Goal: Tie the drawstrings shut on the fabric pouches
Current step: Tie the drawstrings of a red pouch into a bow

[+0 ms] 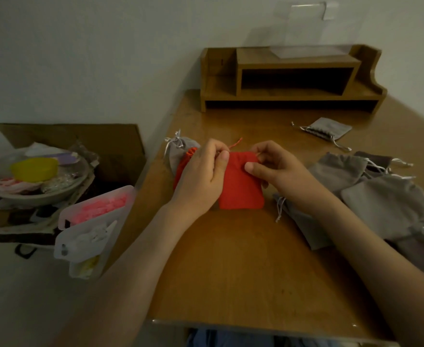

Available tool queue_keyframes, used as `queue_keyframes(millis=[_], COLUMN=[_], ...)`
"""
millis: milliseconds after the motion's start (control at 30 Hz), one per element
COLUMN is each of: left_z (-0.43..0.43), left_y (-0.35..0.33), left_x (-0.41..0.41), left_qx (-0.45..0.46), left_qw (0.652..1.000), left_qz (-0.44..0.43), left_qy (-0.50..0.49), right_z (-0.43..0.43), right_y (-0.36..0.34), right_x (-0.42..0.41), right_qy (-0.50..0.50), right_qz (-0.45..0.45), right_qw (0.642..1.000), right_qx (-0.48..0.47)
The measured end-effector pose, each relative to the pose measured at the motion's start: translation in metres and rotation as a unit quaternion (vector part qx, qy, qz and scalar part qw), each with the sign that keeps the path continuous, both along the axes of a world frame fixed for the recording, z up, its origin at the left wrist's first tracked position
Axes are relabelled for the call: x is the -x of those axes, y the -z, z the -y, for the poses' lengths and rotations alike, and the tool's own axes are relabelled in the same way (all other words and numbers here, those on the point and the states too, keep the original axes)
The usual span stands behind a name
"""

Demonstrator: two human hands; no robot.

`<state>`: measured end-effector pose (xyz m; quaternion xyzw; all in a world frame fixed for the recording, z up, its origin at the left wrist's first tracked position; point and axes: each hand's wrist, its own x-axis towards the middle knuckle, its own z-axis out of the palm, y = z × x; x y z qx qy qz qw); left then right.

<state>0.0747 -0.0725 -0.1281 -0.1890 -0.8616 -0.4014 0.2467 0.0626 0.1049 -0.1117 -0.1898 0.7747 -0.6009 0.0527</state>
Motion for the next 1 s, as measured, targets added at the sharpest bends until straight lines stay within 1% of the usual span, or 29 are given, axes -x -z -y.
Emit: queue_keyframes(millis=[67,133,300,467,600,700,800,867,933,1000], left_z=[0.001,0.000,0.002,0.002,0.004,0.008,0.012,0.014,0.012,0.009], left_y=[0.000,0.001,0.000,0.000,-0.001,-0.001,0.002,0.002,0.000,-0.003], left_x=[0.000,0.000,0.001,0.000,0.001,0.002,0.005,0.007,0.006,0.003], left_qx=[-0.014,-0.016,-0.014,-0.019,-0.038,-0.039,-0.034,-0.024,-0.012,-0.009], left_qw=[1.000,1.000,0.999,0.996,0.987,0.986,0.988,0.989,0.989,0.990], left_qz=[0.018,0.014,-0.025,-0.047,-0.077,-0.069,-0.041,-0.024,-0.030,-0.032], left_qy=[0.014,0.014,-0.021,-0.068,-0.133,-0.148,-0.147,-0.146,-0.142,-0.140], right_z=[-0.001,-0.002,-0.003,-0.005,-0.008,-0.010,-0.014,-0.018,-0.019,-0.017], right_y=[-0.001,0.000,0.003,0.005,0.007,0.008,0.007,0.005,0.003,0.001], right_x=[0.000,0.001,0.004,0.008,0.014,0.015,0.016,0.019,0.018,0.014], right_qy=[0.012,0.028,0.083,0.104,0.151,0.162,0.171,0.185,0.194,0.192], right_qz=[-0.010,-0.020,-0.054,-0.075,-0.114,-0.146,-0.149,-0.133,-0.117,-0.093], right_qw=[1.000,0.999,0.991,0.982,0.965,0.951,0.946,0.945,0.953,0.968], right_qx=[0.009,0.001,-0.087,-0.141,-0.184,-0.221,-0.230,-0.233,-0.200,-0.133])
